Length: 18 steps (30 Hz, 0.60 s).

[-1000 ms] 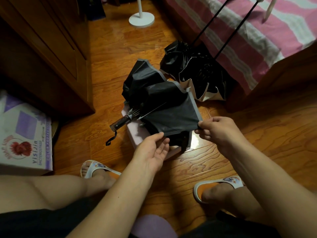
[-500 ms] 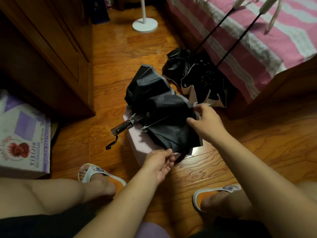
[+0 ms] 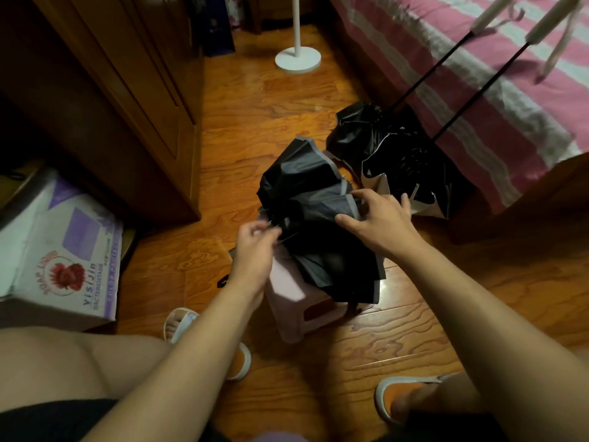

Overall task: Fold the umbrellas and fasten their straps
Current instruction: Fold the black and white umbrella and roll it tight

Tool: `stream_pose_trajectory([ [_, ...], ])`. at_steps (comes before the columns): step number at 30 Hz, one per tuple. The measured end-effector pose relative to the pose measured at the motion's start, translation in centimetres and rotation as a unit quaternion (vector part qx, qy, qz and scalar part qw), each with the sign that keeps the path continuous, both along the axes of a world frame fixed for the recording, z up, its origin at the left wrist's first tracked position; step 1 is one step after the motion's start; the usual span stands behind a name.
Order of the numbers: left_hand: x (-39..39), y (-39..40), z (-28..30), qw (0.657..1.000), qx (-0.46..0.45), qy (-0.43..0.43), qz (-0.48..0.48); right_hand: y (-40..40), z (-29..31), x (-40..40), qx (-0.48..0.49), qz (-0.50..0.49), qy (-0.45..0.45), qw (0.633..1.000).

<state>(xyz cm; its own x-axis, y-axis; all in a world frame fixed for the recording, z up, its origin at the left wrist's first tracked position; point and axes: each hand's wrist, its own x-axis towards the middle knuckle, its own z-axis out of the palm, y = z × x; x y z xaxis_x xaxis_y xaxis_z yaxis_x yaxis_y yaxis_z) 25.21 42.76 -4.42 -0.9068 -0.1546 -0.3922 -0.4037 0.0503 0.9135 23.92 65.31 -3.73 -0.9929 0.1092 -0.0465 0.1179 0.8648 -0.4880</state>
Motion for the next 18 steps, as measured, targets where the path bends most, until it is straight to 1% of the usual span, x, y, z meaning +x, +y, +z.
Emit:
stream_pose_trajectory([
  [2, -2.6, 1.0, 0.3, 0.999, 0.009, 0.007, -0.046, -0.4, -0.1, 0.2, -0.029, 0.0, 0.024, 0.999],
  [4, -4.3, 1.9, 0.0, 0.997, -0.001, -0.016, -0.074, -0.8, 0.0, 0.9, -0.047, 0.008, 0.089, 0.995],
  [6, -4.9, 2.3, -0.3, 0.996, -0.022, -0.039, -0.071, -1.0, 0.3, 1.7, -0.052, 0.003, 0.149, 0.988],
  [8, -4.6, 2.2, -0.4, 0.996, -0.017, -0.046, -0.072, -0.8, 0.9, 2.6, -0.079, -0.012, 0.179, 0.981],
  [9, -4.2, 2.1, -0.3, 0.996, -0.014, -0.039, -0.081, -0.5, 1.6, 3.1, -0.115, -0.011, 0.173, 0.978],
  [11, -3.4, 1.7, -0.1, 0.993, -0.023, -0.001, -0.112, -0.2, 2.9, 4.2, -0.189, -0.002, 0.122, 0.974],
  [14, -2.2, 1.3, 0.5, 0.984, -0.027, 0.057, -0.167, 0.5, 3.3, 5.3, -0.251, -0.017, 0.066, 0.966],
  [16, -1.1, 1.2, 0.7, 0.976, -0.056, 0.093, -0.188, 0.7, 3.2, 5.6, -0.34, -0.062, 0.005, 0.938],
  [18, 0.2, 1.3, 0.5, 0.978, -0.076, 0.112, -0.158, 0.7, 2.9, 5.6, -0.393, -0.091, -0.019, 0.915],
])
